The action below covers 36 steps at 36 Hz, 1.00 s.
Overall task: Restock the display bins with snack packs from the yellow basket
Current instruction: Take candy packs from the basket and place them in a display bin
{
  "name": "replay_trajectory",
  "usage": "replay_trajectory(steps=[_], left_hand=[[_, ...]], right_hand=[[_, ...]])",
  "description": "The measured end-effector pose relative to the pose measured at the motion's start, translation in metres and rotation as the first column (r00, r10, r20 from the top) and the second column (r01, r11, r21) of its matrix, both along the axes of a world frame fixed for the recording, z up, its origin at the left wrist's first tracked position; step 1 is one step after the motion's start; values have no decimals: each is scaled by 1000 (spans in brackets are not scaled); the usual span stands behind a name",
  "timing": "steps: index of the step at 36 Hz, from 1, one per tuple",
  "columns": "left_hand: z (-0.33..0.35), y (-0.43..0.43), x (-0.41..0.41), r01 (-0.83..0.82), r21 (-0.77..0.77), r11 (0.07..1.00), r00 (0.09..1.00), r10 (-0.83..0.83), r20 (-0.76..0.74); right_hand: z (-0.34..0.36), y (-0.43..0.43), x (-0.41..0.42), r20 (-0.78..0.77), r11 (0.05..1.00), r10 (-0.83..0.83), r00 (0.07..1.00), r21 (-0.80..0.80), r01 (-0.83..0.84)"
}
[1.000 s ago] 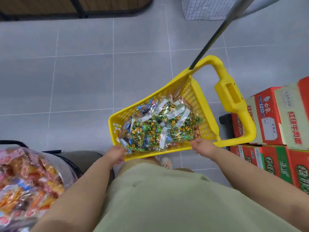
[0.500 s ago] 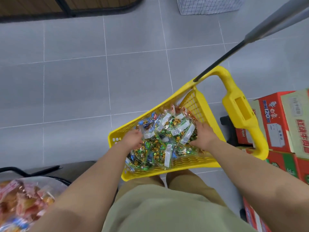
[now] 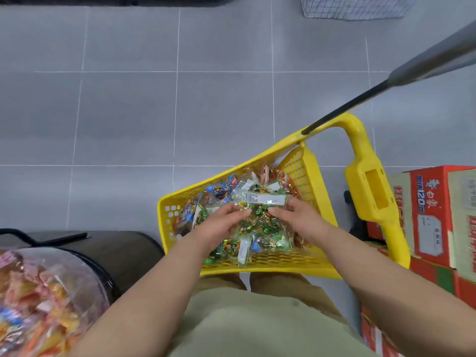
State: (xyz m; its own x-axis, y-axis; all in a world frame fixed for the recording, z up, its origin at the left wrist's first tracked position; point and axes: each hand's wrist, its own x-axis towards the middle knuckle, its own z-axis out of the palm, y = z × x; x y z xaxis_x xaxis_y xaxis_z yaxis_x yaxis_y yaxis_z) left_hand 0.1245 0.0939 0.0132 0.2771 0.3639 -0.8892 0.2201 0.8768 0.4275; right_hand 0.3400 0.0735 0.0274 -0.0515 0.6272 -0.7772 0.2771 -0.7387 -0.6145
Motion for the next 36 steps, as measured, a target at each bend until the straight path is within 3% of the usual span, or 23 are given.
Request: replay_trajectory(steps=[3,6,9,12,15,18,29,33,36], left_hand=[[0,-2,8,-231,-129,964,969,240,57],[1,-1,9,-326,-139,935,943,332,18],[-8,-5,1,-265,-49,963,956,256,-145],[-18,-8,-12,-274,15,962,933,269,-240],[-22,-12,-24,-344,58,937,893,346,-287],[-25,-15,-33,-403,67,913,871,405,-279],[-25,-26,-32,-543,107,833,804,552,-221],[-23,-30,-26,-558,127,820,795,572,-201],[-20,-32,-20,-574,114,811,795,585,-159]], right_hand=[[1,12,-8,-28,998,60,998,-12,-60],[-5,25,-9,-39,999,53,998,4,-53],[-16,36,-2,232,989,27,972,133,-59],[-35,40,10,537,947,189,822,122,-297],[-46,39,12,608,797,507,611,-60,-601],[-48,41,12,628,714,574,525,-70,-696],[-25,50,27,535,731,594,600,-48,-681],[-6,45,32,514,815,455,727,88,-573],[9,41,34,329,895,337,882,178,-408]])
